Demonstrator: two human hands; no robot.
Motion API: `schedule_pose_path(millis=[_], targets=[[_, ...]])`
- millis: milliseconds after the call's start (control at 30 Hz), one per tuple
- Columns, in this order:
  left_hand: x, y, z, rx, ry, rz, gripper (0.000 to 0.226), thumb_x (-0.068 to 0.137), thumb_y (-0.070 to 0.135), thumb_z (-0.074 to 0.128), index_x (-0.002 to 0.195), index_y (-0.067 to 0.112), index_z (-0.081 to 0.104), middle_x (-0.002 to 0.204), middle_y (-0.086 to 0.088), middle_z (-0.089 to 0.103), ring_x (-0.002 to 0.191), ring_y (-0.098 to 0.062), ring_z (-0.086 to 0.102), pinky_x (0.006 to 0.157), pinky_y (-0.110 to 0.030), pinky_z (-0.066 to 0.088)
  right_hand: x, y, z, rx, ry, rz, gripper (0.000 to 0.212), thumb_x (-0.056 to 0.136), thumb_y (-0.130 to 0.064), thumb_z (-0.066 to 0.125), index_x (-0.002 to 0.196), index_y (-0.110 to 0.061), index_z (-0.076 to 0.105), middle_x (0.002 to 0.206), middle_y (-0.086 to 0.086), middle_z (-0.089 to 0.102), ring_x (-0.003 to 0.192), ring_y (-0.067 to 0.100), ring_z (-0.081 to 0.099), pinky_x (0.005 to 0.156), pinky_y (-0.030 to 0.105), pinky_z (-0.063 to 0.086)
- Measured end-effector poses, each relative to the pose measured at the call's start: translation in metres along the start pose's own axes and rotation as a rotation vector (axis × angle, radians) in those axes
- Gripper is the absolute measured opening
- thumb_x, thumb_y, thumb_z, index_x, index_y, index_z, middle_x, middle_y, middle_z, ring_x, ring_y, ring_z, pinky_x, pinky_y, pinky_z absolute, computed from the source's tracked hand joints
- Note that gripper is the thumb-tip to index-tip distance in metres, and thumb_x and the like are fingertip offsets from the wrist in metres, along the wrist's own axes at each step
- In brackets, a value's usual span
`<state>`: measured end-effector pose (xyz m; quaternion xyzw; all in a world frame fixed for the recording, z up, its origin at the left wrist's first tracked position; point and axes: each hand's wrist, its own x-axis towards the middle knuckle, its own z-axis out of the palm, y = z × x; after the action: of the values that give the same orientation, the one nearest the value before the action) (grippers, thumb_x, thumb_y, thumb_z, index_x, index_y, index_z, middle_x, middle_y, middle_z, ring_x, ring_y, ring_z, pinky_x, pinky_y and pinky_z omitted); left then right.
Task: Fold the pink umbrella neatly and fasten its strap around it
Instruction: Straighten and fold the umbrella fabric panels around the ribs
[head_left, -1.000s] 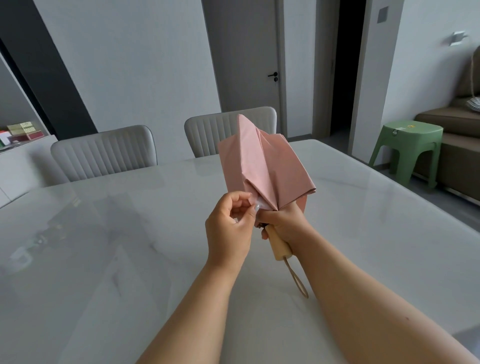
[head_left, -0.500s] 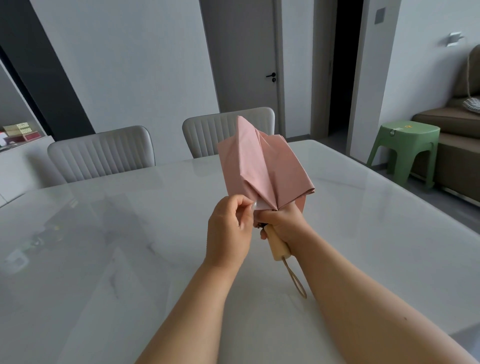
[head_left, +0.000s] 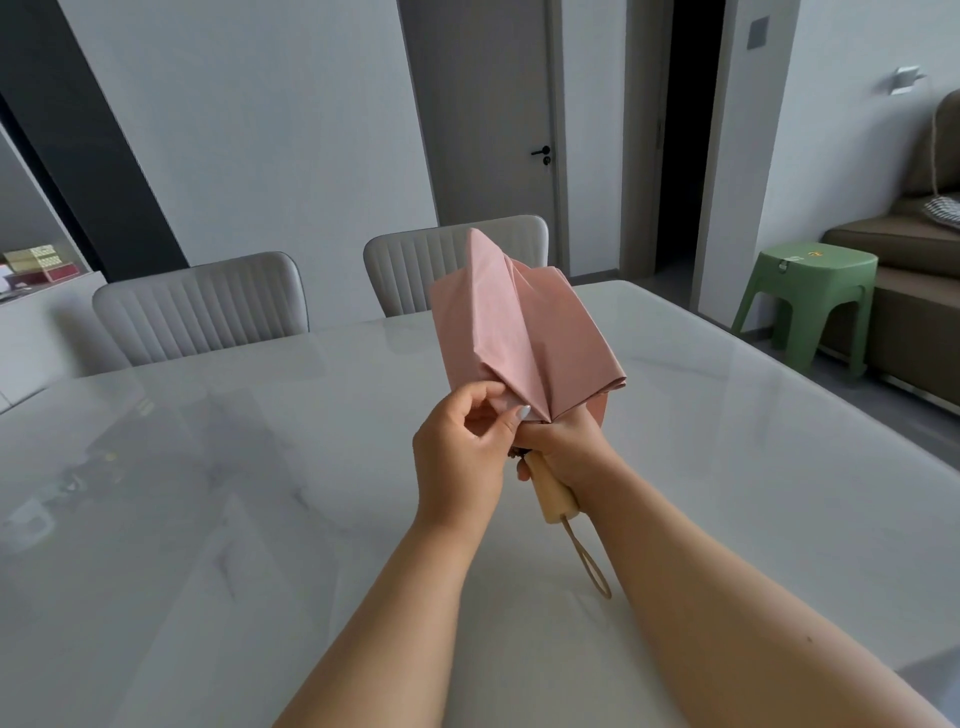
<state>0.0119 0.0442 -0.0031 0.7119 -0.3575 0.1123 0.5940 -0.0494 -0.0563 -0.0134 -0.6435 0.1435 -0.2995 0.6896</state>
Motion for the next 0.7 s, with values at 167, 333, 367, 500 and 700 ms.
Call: schedule_pose_path(millis=[167,333,367,500,700], targets=[[0.003,0.0,-0.001,-0.175,0.013,-0.152,0.031,0.078,0.007,0.079,0.08,0.035,0.066,0.074,0.011,0.07,0.065,-0.002,0.066,0.066,-0.027,0.059,0.002,0.002,0.0,-0.003,-0.001,0.008,0.027,0.076,0.01,0.066,0.097,-0.006,0.061,0.072,0.01,0.063,0.057,0.017,0.061,0.048,0.032,0.052],[-0.002,-0.001,-0.003,-0.016,0.063,0.022,0.014,0.084,0.011,0.073,0.09,0.024,0.071,0.076,0.015,0.068,0.068,-0.003,0.064,0.068,-0.018,0.054,0.003,0.003,0.001,0.01,0.005,0.003,0.03,0.074,0.012,0.066,0.102,0.001,0.061,0.072,0.012,0.062,0.056,0.018,0.06,0.045,0.03,0.049],[-0.003,-0.002,-0.003,0.015,0.079,0.05,0.012,0.084,0.011,0.073,0.09,0.021,0.072,0.076,0.015,0.068,0.069,-0.003,0.064,0.068,-0.015,0.052,0.004,0.003,0.0,0.007,0.009,0.003,0.031,0.074,0.012,0.066,0.102,0.002,0.061,0.072,0.013,0.063,0.056,0.019,0.06,0.045,0.03,0.048],[-0.005,-0.004,-0.004,0.032,0.069,0.091,0.009,0.088,0.011,0.069,0.088,0.02,0.068,0.078,0.01,0.069,0.073,0.001,0.063,0.067,-0.004,0.043,0.005,0.005,-0.001,-0.004,0.008,0.003,0.03,0.073,0.012,0.066,0.101,0.003,0.061,0.073,0.016,0.064,0.059,0.023,0.06,0.047,0.031,0.049],[-0.015,-0.006,-0.013,-0.152,0.012,0.095,0.008,0.089,0.03,0.058,0.085,0.033,0.052,0.083,0.013,0.063,0.08,-0.006,0.061,0.075,-0.019,0.049,0.007,0.006,-0.004,0.002,0.037,0.006,0.027,0.075,0.014,0.063,0.1,0.005,0.06,0.068,0.011,0.066,0.057,0.02,0.061,0.046,0.031,0.05]])
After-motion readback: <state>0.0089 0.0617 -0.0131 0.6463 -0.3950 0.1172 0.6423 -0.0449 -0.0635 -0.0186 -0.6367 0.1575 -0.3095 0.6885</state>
